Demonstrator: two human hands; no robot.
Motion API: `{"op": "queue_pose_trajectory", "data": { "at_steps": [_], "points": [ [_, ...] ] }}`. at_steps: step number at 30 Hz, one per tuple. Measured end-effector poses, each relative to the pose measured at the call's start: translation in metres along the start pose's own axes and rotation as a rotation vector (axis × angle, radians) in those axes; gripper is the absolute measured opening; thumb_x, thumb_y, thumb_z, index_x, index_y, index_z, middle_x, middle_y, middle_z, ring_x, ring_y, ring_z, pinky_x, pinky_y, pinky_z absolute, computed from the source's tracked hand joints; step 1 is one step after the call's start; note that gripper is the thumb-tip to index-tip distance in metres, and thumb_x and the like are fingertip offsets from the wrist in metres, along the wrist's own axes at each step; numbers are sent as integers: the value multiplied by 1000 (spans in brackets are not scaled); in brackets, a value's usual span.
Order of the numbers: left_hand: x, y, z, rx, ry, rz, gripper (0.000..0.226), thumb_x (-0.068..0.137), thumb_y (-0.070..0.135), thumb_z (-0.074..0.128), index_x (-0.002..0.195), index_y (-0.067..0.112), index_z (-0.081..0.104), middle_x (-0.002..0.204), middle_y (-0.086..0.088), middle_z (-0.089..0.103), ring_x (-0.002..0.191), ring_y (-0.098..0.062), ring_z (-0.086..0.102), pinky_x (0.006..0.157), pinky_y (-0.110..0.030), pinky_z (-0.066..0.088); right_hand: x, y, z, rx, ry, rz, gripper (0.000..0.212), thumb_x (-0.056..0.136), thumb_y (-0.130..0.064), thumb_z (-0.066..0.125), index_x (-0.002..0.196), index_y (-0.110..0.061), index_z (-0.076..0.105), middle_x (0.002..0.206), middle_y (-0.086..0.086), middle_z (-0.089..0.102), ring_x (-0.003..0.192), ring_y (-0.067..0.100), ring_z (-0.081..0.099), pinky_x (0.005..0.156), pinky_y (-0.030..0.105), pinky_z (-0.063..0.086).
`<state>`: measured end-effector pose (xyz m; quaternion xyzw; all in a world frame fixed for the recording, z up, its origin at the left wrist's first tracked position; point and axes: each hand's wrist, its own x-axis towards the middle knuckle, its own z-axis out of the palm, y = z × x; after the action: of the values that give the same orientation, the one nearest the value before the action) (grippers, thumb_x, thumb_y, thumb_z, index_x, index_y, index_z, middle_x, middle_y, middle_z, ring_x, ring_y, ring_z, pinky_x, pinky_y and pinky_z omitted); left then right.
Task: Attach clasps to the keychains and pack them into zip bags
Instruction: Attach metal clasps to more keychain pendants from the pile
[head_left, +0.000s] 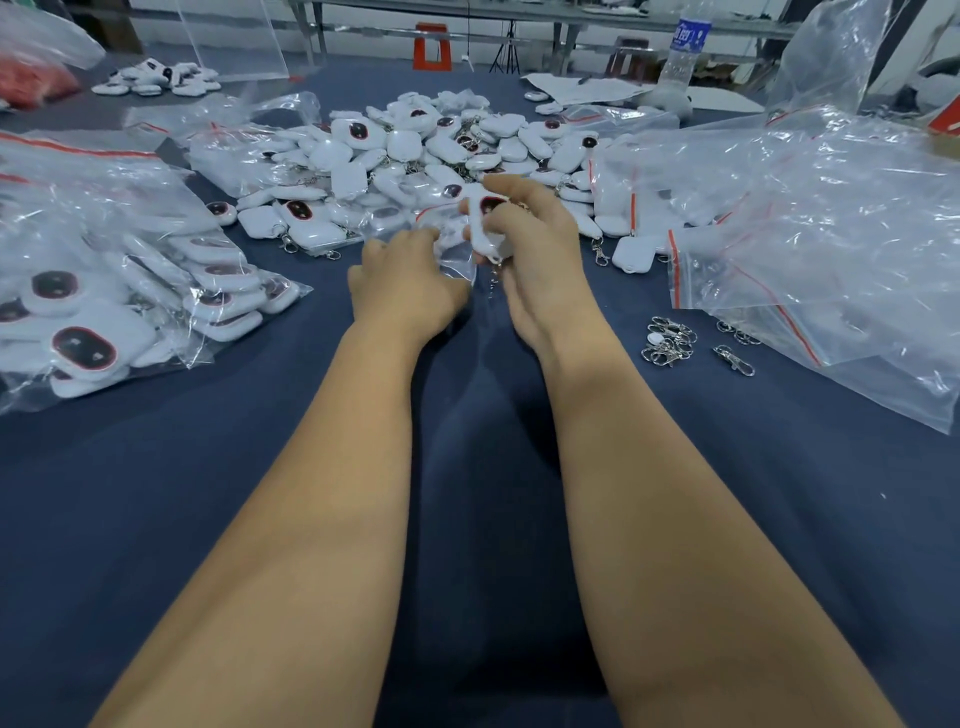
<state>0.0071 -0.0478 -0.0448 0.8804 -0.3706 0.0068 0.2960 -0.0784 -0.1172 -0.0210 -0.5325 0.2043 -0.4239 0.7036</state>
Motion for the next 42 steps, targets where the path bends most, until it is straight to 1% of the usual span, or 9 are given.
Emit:
{"op": "queue_pose_trajectory", "data": {
  "at_steps": [6,12,17,21,26,30,35,39,42],
  "points": [
    [-1,2,-3,-167,70,-29,54,80,37,66,132,29,50,129,-3,59,128,-34,42,101,-42,34,-3,8,-3,-438,-59,4,28,83,2,52,102,-16,63,90,7,64,72,15,57,61,21,48],
    [-3,2,-6,-398,122,-5,38,83,19,60,120,27,66,113,6,68,115,-21,56,101,-36,45,1,17,-7,-379,-30,44,42,82,10,57,115,-16,49,114,17,65,91,23,64,81,39,54],
    [-3,4,-6,-582,119,7,30,83,4,56,101,22,73,94,8,68,77,1,55,62,-3,38,2,17,-11,-343,27,47,28,80,8,69,105,-3,63,104,17,71,100,28,69,93,44,55],
    [-4,3,-7,-623,121,29,31,82,6,52,92,24,75,72,15,60,64,2,49,53,-5,34,0,17,-10,-295,-16,-1,29,83,8,66,111,-1,69,105,19,72,105,34,67,96,46,53],
    [-2,6,-8,-846,53,-45,18,83,14,56,86,10,74,84,2,67,79,-10,56,77,-24,45,-2,17,-9,-287,-51,-10,22,86,4,67,102,-10,69,96,15,74,93,28,70,94,45,54],
    [-3,6,-8,-838,35,-19,26,83,7,59,78,29,73,91,1,71,82,-8,60,77,-19,48,0,17,-9,-331,-70,13,32,86,14,57,105,-10,64,90,11,73,77,16,68,81,32,56],
    [-2,5,-9,-804,-39,-51,22,78,10,57,64,22,70,78,-2,68,77,-12,60,80,-31,51,0,16,-10,-376,-59,26,42,80,16,52,92,-23,60,75,4,68,69,16,65,71,28,52],
    [-3,6,-9,-808,-58,-60,16,79,16,59,82,5,70,74,-5,56,73,-14,50,75,-33,43,1,16,-9,-404,-64,17,42,80,15,48,88,-25,59,70,2,69,69,17,66,62,23,51],
    [-3,6,-10,-817,-71,-71,16,79,23,60,76,10,68,75,-5,57,74,-15,50,75,-32,41,1,16,-10,-397,-74,17,44,77,15,49,87,-26,59,72,4,70,72,19,65,65,25,52]
  ]
}}
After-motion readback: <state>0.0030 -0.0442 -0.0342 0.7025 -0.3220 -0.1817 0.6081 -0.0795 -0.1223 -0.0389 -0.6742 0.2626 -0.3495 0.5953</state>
